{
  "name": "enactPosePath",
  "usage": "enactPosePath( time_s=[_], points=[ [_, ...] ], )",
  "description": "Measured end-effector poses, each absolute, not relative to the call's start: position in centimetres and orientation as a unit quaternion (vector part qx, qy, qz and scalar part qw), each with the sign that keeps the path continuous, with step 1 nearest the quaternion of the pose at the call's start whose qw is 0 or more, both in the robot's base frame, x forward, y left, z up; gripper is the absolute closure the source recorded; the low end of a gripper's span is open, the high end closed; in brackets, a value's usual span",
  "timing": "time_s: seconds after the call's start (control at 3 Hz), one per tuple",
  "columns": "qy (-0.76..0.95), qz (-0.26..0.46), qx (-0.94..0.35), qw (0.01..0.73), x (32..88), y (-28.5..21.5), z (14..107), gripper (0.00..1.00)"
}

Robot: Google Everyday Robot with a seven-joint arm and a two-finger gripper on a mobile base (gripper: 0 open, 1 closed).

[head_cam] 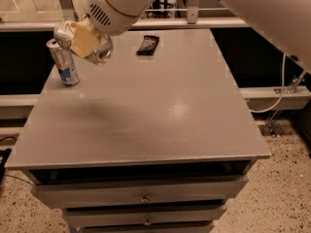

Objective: Pick 7up can

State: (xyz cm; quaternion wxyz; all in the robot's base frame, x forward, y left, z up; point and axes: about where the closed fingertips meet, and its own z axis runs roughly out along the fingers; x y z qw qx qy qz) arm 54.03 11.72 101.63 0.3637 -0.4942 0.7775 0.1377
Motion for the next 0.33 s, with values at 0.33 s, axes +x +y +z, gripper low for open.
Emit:
enactPosePath(
  time_s=[0.33],
  points=[
    [0.780, 0.135, -0.494, 0.361, 53.85, 11.87, 101.24, 1.00]
  ],
)
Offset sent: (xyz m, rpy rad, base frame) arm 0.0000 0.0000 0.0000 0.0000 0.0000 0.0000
